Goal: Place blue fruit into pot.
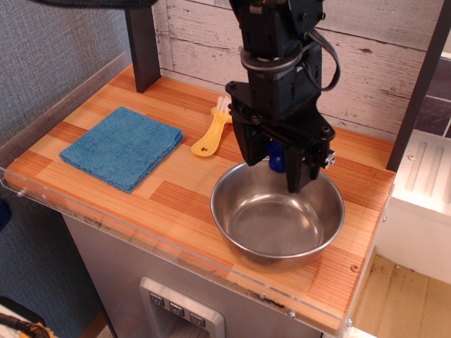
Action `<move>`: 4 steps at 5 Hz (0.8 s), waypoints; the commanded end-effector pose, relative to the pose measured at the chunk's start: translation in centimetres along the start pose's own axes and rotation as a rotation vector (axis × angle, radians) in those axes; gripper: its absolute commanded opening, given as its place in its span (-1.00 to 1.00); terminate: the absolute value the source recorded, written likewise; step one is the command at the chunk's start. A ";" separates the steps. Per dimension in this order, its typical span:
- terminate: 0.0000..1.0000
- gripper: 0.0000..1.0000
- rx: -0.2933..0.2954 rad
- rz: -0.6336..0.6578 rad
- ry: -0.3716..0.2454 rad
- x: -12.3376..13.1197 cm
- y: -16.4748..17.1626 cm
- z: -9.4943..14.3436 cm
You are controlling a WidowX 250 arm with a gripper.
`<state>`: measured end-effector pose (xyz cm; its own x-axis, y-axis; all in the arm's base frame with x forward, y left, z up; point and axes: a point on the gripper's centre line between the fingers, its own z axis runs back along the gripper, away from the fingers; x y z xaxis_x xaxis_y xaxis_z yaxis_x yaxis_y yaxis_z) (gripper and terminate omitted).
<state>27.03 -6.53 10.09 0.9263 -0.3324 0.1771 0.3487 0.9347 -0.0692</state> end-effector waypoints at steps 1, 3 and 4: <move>-1.00 1.00 0.011 -0.002 -0.006 0.2 0.2 0.7; -1.00 1.00 0.041 0.097 -0.047 2.6 4.3 3.0; -1.00 1.00 0.098 0.160 -0.031 4.4 7.0 3.6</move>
<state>32.85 -1.44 12.44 0.9711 -0.1830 0.1530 0.1875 0.9822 -0.0153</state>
